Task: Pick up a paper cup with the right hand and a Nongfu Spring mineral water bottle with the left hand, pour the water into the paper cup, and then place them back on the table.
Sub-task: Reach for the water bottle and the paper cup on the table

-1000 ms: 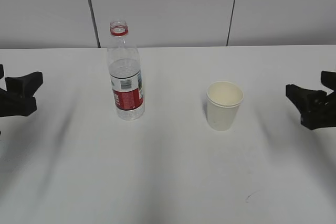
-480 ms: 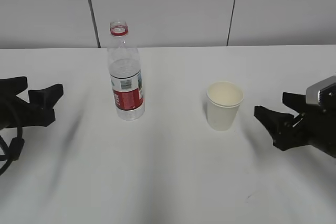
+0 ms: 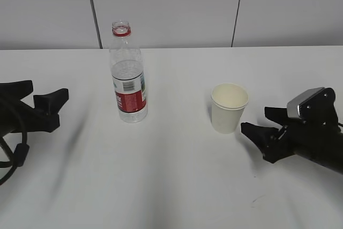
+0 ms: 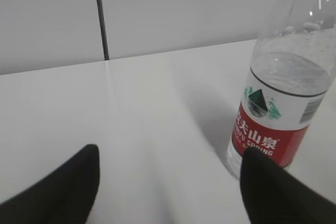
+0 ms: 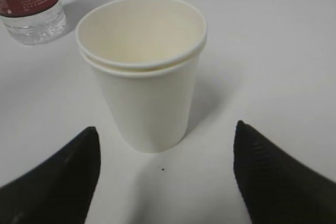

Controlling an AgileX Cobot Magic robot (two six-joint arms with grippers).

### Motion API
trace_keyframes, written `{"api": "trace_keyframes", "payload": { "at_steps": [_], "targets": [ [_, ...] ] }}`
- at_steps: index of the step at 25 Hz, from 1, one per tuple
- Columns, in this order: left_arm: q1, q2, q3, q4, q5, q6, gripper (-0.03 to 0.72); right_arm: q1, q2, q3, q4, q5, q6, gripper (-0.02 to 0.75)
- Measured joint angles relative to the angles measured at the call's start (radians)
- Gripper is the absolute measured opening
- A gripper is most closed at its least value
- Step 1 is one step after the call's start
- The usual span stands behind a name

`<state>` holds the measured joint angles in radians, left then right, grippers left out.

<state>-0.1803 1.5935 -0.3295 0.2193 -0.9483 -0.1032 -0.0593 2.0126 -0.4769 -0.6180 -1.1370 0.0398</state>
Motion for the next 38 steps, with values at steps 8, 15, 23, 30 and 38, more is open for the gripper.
{"api": "trace_keyframes", "payload": {
  "at_steps": [8, 15, 23, 30, 38],
  "targets": [
    [0.000, 0.083, -0.006, 0.014, -0.092, 0.000, 0.511, 0.000, 0.086, -0.100, -0.065, -0.004, 0.000, 0.599],
    [0.000, 0.135, -0.007, 0.017, -0.139, 0.000, 0.512, 0.000, 0.141, -0.174, -0.124, -0.006, 0.011, 0.631],
    [0.000, 0.139, -0.007, 0.019, -0.142, 0.000, 0.512, 0.000, 0.169, -0.242, -0.183, -0.006, 0.055, 0.633],
    [0.000, 0.139, -0.007, 0.024, -0.142, 0.000, 0.512, 0.056, 0.173, -0.298, -0.197, -0.006, 0.075, 0.634],
    [0.000, 0.139, -0.007, 0.028, -0.142, 0.000, 0.512, 0.113, 0.175, -0.315, -0.121, 0.005, 0.079, 0.631]
  ]
}}
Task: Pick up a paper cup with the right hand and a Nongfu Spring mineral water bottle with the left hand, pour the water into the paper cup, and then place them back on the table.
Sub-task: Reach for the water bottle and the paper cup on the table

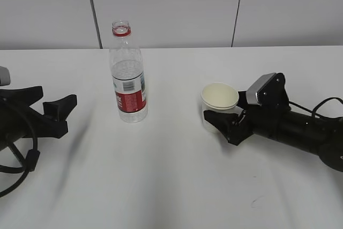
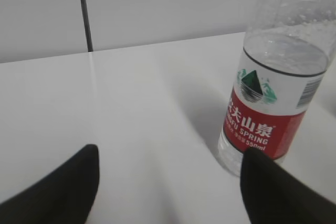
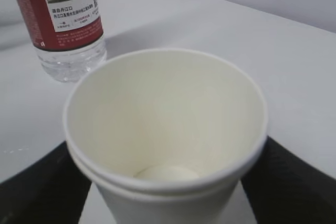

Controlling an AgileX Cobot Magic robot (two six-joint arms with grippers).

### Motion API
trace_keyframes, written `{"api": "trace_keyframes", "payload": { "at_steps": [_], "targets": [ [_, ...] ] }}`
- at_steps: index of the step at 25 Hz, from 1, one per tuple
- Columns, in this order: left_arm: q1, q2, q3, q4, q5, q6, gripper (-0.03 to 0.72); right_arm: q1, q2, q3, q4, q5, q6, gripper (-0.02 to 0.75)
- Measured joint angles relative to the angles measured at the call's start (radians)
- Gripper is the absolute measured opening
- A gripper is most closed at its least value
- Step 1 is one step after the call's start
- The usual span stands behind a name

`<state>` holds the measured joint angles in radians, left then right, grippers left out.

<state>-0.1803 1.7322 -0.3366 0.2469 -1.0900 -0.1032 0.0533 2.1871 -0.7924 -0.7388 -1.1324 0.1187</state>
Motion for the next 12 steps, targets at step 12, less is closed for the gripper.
{"api": "trace_keyframes", "payload": {
  "at_steps": [12],
  "targets": [
    [0.000, 0.000, 0.000, 0.008, 0.000, -0.001, 0.512, 0.003, 0.023, 0.000, 0.018, 0.041, 0.000, 0.599]
  ]
}}
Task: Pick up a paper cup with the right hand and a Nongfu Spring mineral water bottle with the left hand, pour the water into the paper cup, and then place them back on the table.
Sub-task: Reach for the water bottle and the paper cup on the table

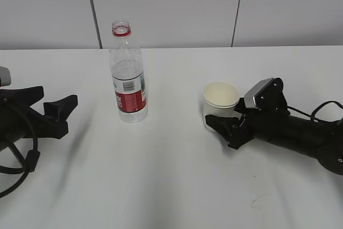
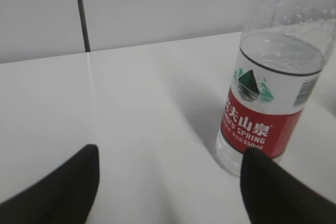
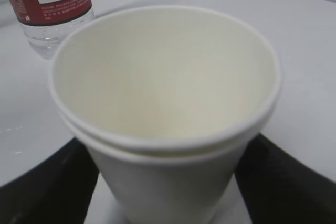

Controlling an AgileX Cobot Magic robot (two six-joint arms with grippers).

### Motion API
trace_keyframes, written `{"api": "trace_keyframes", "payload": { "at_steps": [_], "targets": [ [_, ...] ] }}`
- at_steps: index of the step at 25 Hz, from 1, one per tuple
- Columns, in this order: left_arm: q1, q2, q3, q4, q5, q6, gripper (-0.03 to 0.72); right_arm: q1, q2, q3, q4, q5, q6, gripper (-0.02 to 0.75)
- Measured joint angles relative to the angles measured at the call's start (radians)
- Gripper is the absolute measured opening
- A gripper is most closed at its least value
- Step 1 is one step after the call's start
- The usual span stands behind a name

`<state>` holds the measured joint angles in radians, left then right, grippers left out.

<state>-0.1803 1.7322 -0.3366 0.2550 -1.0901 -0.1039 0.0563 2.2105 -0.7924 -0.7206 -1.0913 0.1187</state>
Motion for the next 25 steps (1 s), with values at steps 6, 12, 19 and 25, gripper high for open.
{"api": "trace_keyframes", "payload": {
  "at_steps": [6, 12, 19, 25],
  "targets": [
    [0.000, 0.000, 0.000, 0.001, 0.000, 0.000, 0.512, 0.000, 0.000, 0.000, 0.008, -0.016, 0.000, 0.551],
    [0.000, 0.001, -0.016, 0.034, 0.005, 0.000, 0.512, 0.000, 0.000, 0.000, 0.008, -0.021, 0.002, 0.517],
    [0.000, 0.062, -0.083, 0.133, 0.008, -0.029, 0.538, 0.000, 0.000, 0.000, 0.008, -0.044, 0.002, 0.517],
    [0.000, 0.166, -0.156, 0.222, -0.038, -0.087, 0.605, 0.000, 0.000, 0.000, 0.008, -0.046, 0.002, 0.515]
  ]
}}
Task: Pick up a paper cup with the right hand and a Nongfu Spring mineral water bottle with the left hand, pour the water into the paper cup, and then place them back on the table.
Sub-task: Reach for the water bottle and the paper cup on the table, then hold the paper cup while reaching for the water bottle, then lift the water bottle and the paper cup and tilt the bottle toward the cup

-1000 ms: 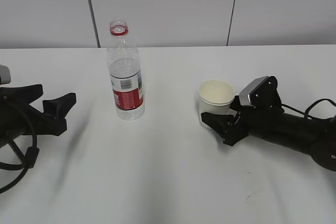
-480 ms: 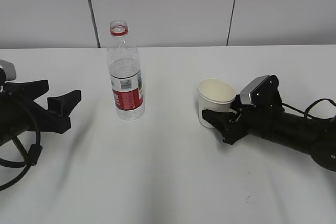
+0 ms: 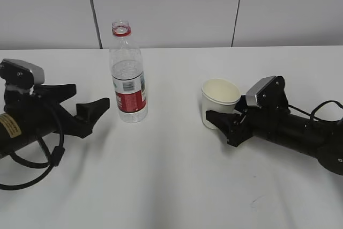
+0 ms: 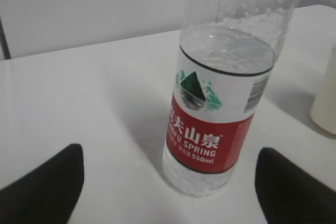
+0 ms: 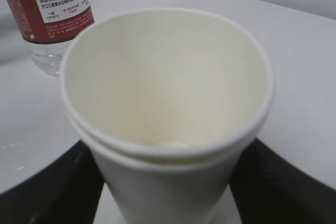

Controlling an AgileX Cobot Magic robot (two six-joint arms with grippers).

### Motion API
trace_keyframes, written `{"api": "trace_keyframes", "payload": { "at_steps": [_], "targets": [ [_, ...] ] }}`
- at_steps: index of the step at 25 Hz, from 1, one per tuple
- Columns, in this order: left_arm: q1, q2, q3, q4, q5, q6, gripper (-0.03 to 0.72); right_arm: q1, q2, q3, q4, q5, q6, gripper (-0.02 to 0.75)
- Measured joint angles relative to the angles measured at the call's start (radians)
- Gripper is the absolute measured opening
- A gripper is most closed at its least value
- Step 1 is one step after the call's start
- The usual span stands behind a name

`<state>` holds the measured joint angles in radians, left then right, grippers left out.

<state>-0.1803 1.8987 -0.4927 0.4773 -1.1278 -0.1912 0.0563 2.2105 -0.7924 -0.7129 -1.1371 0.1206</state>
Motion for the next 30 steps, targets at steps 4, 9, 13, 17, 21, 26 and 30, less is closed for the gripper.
{"api": "trace_keyframes", "payload": {
  "at_steps": [4, 9, 13, 17, 21, 26, 30],
  "targets": [
    [0.000, 0.056, -0.065, 0.114, -0.007, -0.062, 0.608, 0.000, 0.000, 0.000, 0.000, 0.000, 0.000, 0.515],
    [-0.020, 0.105, -0.143, 0.154, -0.010, -0.091, 0.608, 0.000, 0.000, 0.000, 0.000, 0.000, 0.000, 0.514],
    [-0.039, 0.130, -0.203, 0.160, -0.010, -0.093, 0.610, 0.000, 0.000, 0.000, 0.000, 0.000, 0.000, 0.514],
    [-0.058, 0.168, -0.250, 0.163, -0.010, -0.096, 0.610, 0.000, 0.000, 0.000, 0.000, 0.000, 0.000, 0.514],
    [-0.059, 0.202, -0.281, 0.149, -0.002, -0.098, 0.610, 0.000, 0.000, 0.000, 0.000, -0.002, 0.002, 0.514],
    [-0.060, 0.236, -0.331, 0.137, -0.001, -0.099, 0.610, 0.000, 0.000, 0.000, 0.000, -0.002, 0.002, 0.514],
    [-0.071, 0.266, -0.359, 0.130, 0.009, -0.099, 0.604, 0.000, 0.000, 0.000, 0.000, -0.002, 0.002, 0.514]
  ]
}}
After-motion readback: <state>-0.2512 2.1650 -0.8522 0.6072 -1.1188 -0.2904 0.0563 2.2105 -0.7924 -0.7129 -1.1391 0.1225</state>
